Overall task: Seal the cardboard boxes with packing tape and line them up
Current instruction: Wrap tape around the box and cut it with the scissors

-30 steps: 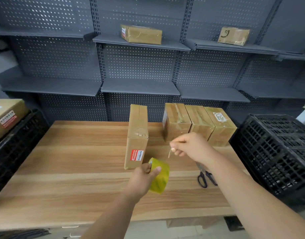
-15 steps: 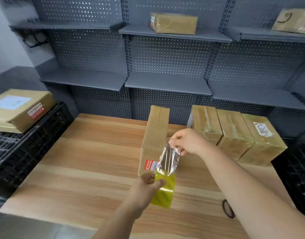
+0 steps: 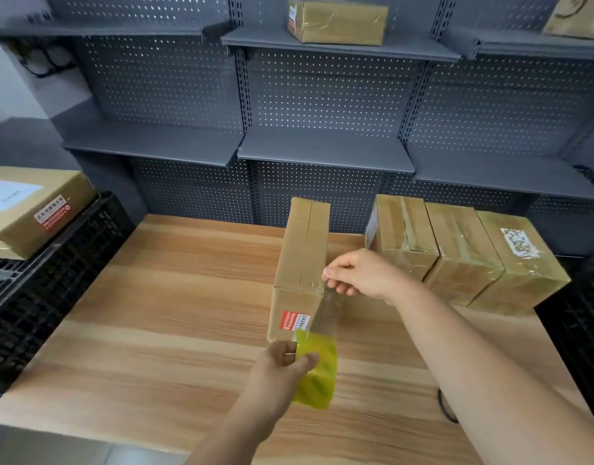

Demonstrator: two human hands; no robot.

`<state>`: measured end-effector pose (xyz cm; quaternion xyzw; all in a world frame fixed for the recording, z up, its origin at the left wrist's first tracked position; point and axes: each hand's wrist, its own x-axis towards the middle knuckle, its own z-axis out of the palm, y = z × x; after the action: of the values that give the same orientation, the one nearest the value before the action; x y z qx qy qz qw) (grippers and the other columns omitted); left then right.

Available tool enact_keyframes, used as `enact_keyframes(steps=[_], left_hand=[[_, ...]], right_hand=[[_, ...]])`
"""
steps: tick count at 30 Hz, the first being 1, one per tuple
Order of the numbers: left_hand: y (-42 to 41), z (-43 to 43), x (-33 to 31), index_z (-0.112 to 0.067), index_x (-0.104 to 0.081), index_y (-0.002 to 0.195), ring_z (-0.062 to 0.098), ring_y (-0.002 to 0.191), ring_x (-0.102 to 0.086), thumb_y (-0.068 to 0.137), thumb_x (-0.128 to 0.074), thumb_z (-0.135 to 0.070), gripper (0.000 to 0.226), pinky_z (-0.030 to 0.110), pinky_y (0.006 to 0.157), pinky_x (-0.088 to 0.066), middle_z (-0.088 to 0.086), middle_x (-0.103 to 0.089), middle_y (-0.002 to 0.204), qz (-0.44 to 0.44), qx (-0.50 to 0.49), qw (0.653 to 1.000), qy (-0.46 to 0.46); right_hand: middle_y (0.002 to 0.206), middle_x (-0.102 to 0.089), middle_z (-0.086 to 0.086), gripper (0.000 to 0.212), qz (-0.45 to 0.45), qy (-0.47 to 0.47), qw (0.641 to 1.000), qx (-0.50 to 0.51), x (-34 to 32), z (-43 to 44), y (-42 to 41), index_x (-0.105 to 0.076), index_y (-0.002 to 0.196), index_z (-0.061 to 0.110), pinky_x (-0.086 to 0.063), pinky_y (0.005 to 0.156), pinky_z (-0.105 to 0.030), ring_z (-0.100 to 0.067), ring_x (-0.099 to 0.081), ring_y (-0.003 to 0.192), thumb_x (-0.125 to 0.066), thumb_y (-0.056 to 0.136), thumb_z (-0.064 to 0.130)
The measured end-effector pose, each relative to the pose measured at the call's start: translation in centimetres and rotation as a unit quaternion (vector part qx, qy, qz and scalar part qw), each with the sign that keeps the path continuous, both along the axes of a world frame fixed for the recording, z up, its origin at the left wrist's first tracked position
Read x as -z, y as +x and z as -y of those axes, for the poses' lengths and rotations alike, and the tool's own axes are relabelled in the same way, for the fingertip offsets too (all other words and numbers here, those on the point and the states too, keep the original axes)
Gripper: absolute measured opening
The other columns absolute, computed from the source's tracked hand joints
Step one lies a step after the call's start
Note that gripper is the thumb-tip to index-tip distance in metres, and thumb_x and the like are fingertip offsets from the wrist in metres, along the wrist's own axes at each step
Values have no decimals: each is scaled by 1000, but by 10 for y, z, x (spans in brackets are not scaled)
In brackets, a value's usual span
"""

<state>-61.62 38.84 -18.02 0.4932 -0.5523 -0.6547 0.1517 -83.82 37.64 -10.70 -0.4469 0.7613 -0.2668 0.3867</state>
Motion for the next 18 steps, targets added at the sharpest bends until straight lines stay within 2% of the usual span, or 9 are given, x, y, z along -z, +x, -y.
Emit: enact_keyframes(steps=[3, 7, 9, 14, 18], left_hand=[[1, 3, -4, -15, -70, 99, 23, 83, -73, 84, -74, -28, 20, 41, 80, -59, 5, -75, 87, -4, 2, 1000, 8], [1, 10, -7, -18, -71, 99, 21, 86, -72, 75, -75, -37, 30, 45, 86, -57, 1, -76, 89, -3, 13, 1000, 14], [0, 11, -8, -20, -71, 98, 19, 86, -72, 70, -75, -41, 36, 43, 85, -57, -1, -76, 89, 2, 18, 1000, 14], [-1, 9, -7, -17, -72, 96, 21, 84, -72, 85, -73, -28, 15, 44, 86, -57, 1, -76, 87, 10, 14, 1000, 10], [-1, 7, -10, -13, -71, 96, 22, 80, -73, 87, -71, -23, 14, 38, 76, -60, 3, -76, 84, 1, 0, 1000, 14]], right_hand=[[90, -75, 4, 14, -30, -7, 999, 18, 2, 4, 2, -75, 99, 27, -55, 79, -31, -12, -68, 84, -65, 92, 35], [84, -75, 3, 12, -7, -40, 998, 43, 2, 7, 3, -75, 98, 22, -56, 81, -36, -7, -66, 72, -69, 91, 29], [82, -75, 4, 10, -8, -46, 998, 44, 2, 6, 2, -75, 96, 24, -56, 82, -36, -7, -66, 72, -70, 90, 29], [82, -75, 3, 11, -2, -63, 997, 48, 3, 4, 3, -77, 98, 22, -56, 81, -31, -5, -65, 71, -71, 89, 27], [77, -75, 3, 4, 18, -90, 994, 66, 6, 5, 6, -78, 89, 24, -56, 75, -28, -5, -65, 68, -75, 85, 24]])
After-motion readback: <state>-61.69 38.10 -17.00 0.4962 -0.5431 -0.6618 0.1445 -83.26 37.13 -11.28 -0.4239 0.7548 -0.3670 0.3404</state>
